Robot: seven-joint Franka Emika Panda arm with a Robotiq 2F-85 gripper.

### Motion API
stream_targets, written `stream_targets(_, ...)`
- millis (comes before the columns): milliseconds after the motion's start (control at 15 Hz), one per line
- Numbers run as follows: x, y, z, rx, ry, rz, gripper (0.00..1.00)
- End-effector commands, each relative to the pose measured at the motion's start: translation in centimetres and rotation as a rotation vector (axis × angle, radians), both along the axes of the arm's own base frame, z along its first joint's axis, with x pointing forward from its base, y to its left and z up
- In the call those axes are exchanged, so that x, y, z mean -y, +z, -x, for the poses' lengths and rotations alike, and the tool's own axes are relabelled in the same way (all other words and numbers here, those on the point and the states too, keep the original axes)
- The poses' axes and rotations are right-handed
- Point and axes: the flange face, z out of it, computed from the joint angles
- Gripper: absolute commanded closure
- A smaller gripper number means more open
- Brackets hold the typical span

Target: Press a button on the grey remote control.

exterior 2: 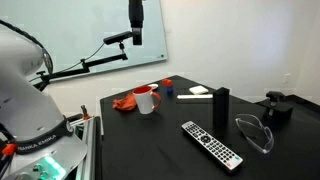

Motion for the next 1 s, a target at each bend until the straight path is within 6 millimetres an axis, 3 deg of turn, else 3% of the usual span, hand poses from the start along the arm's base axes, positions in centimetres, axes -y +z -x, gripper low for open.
stream_targets(0,0.1,1.2,-0.4,0.034,0.000,0.005,0.00)
stream_targets(67,0.1,2.6,-0.5,0.063,0.000,0.010,0.00)
stream_targets(200,0.1,3.5,-0.3,0.083,0.000,0.013,0.00)
stream_targets(600,0.1,3.3,-0.2,0.080,0.000,0.012,0.00)
stream_targets(933,-0.8,1.2,-0.4,0.073,0.166,0.063,0.00)
